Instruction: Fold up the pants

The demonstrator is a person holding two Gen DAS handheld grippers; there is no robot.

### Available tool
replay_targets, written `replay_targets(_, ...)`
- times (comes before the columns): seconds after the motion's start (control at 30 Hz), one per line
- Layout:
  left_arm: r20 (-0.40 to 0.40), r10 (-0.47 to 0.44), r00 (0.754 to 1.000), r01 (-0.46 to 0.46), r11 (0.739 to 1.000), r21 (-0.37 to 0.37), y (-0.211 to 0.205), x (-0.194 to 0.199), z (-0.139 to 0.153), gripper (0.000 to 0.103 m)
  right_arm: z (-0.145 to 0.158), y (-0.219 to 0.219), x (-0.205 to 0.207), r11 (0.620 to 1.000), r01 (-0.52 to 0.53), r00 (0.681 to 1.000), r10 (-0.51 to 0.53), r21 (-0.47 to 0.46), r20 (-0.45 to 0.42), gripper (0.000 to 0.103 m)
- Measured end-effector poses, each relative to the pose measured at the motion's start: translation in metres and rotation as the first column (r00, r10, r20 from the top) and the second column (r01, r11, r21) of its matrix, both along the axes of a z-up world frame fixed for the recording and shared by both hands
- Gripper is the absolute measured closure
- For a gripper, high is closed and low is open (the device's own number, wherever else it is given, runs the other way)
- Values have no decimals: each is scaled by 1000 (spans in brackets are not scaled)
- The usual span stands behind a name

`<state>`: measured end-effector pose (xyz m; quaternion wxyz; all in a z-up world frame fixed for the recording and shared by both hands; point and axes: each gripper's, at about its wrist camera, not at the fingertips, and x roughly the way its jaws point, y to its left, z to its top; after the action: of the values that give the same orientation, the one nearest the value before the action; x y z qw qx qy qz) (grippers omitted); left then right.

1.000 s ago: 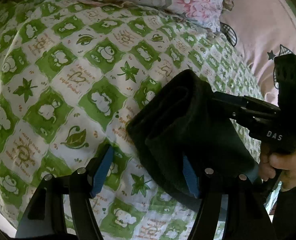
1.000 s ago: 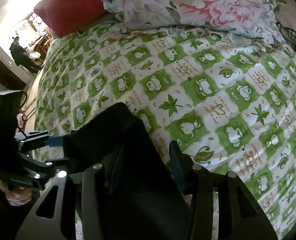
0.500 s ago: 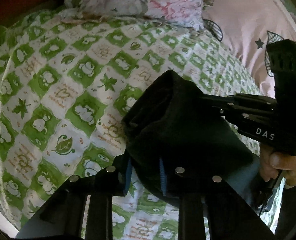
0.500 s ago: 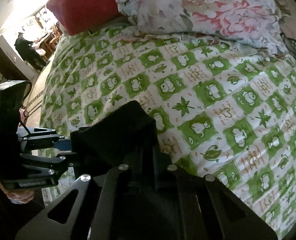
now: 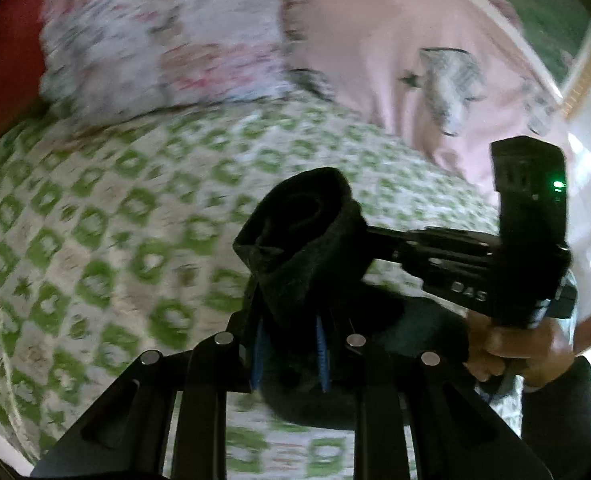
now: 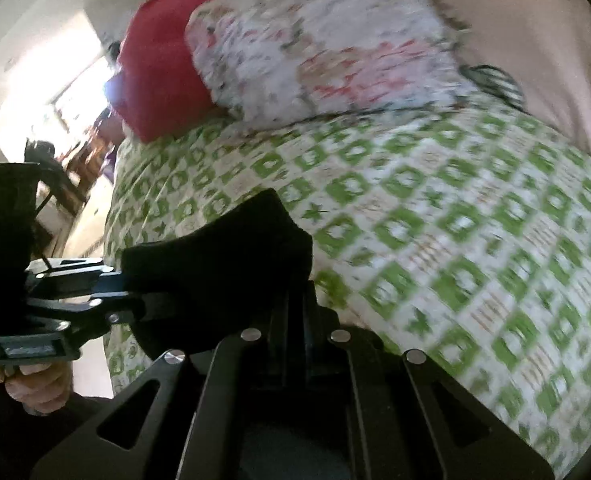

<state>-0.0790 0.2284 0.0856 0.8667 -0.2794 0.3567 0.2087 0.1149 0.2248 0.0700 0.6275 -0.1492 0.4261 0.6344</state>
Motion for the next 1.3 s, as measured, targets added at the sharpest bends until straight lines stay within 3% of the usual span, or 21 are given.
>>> replay_targets(0.2, 35, -143, 989, 141, 989, 50, -51, 32, 22, 83, 10, -64, 27, 986, 149, 988, -145, 75, -56, 97)
replay_targets(0.53, 59, -321, 945, 316, 945, 82, -126, 79, 38, 83, 14, -153, 52, 930, 336, 940, -321, 150, -121, 97)
replay_targets(1.03, 30, -505, 863, 499, 860, 105, -217, 126, 30, 83, 1, -269, 67, 814, 541, 838, -499, 213, -220, 97)
replay_targets(1.3, -17, -575, 818, 571, 808, 146, -266, 141, 14, 83, -14, -313, 68, 759, 618, 782, -568, 202, -257, 97)
